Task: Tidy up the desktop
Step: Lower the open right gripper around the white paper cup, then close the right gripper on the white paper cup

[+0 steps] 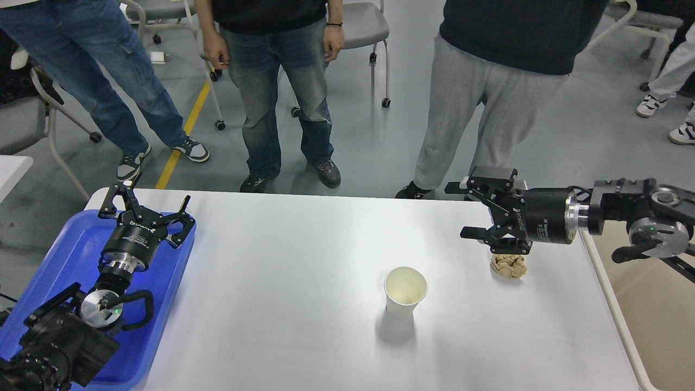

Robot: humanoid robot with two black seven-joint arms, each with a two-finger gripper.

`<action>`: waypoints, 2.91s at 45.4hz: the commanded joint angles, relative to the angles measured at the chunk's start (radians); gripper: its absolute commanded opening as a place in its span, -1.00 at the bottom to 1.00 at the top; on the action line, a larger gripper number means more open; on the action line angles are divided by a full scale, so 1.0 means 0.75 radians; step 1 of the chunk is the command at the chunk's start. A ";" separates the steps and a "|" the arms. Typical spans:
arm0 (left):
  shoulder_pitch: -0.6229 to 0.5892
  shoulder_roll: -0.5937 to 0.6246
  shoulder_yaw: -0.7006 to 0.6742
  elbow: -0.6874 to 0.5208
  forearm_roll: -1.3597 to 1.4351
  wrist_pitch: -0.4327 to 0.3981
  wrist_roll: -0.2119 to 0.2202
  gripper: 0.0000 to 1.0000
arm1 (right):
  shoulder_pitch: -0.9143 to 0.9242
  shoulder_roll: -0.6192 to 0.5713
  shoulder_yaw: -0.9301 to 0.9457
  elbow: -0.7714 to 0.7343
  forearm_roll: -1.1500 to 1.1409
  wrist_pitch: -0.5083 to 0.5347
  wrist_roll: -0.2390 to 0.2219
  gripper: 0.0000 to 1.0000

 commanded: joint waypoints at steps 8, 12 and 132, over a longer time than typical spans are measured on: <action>0.000 0.000 -0.001 0.000 0.000 0.000 0.000 1.00 | 0.471 0.054 -0.579 0.084 -0.075 -0.018 -0.083 1.00; 0.000 0.000 0.001 0.000 0.000 0.000 0.000 1.00 | 0.512 0.101 -0.663 0.076 -0.093 -0.046 -0.118 1.00; 0.000 0.000 -0.001 0.000 0.000 0.000 0.000 1.00 | 0.349 0.777 -0.913 -0.442 -0.109 -0.230 -0.300 -1.00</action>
